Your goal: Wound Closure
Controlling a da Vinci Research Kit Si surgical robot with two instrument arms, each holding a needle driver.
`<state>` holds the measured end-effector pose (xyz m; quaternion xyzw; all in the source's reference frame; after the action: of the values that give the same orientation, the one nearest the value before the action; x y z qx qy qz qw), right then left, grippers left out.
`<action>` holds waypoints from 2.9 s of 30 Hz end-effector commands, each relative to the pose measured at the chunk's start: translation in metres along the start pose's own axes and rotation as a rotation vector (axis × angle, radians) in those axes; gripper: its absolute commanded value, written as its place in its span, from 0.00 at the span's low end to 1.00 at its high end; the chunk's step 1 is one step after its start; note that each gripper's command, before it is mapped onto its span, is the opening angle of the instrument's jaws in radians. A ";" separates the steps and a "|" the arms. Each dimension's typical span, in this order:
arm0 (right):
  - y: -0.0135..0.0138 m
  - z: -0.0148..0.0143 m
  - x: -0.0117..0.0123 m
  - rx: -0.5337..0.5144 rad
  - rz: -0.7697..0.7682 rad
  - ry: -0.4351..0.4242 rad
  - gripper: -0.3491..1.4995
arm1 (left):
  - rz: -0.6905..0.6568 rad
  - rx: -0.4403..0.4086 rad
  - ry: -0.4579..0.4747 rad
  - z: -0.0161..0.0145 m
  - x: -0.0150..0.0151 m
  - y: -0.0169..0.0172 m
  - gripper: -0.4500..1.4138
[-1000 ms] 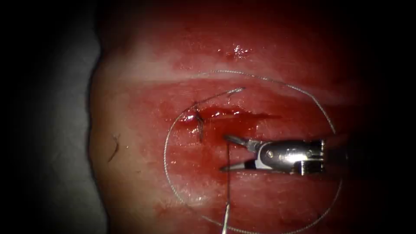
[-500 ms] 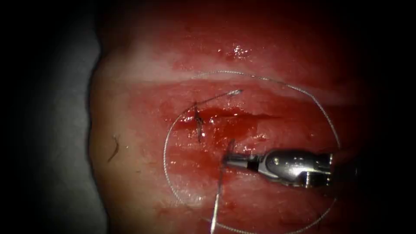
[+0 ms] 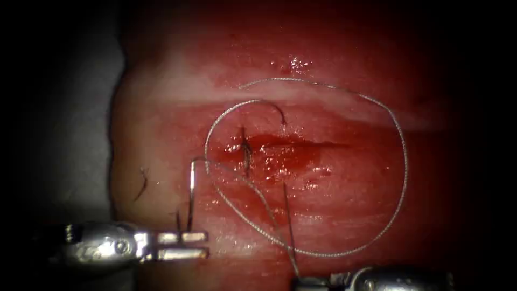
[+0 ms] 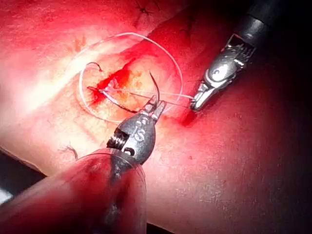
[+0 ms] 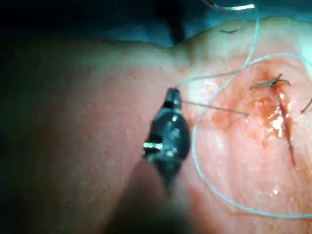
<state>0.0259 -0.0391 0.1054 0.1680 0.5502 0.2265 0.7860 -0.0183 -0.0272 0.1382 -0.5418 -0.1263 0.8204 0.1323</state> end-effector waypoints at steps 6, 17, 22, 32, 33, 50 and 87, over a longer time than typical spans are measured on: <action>-0.0075 0.0009 0.0051 0.073 -0.003 0.037 0.00 | -0.012 -0.001 -0.004 0.0000 -0.0010 0.0007 0.00; -0.0043 0.0006 0.0073 0.032 -0.139 0.099 0.78 | -0.026 -0.018 0.003 -0.0012 0.0007 0.0012 0.00; -0.0003 -0.0012 0.0059 -0.005 -0.183 0.084 0.78 | -0.028 -0.027 0.005 -0.0022 0.0005 0.0007 0.00; 0.0047 -0.0060 0.0033 -0.026 -0.206 0.064 0.74 | -0.025 -0.017 -0.003 -0.0032 -0.0005 -0.0002 0.00; 0.0048 -0.0066 0.0031 -0.021 -0.208 0.065 0.74 | -0.025 -0.014 -0.009 -0.0035 -0.0006 -0.0004 0.00; 0.0100 -0.0071 0.0006 -0.012 -0.220 0.103 0.45 | -0.086 0.062 -0.028 -0.0120 0.0000 -0.0023 0.00; 0.0126 0.0058 -0.0072 -0.129 -0.424 0.091 0.00 | -0.075 0.033 0.015 -0.0082 0.0006 -0.0012 0.00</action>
<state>0.0266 -0.0314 0.1190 -0.0144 0.5925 0.0981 0.7995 -0.0104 -0.0243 0.1344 -0.5411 -0.1293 0.8130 0.1718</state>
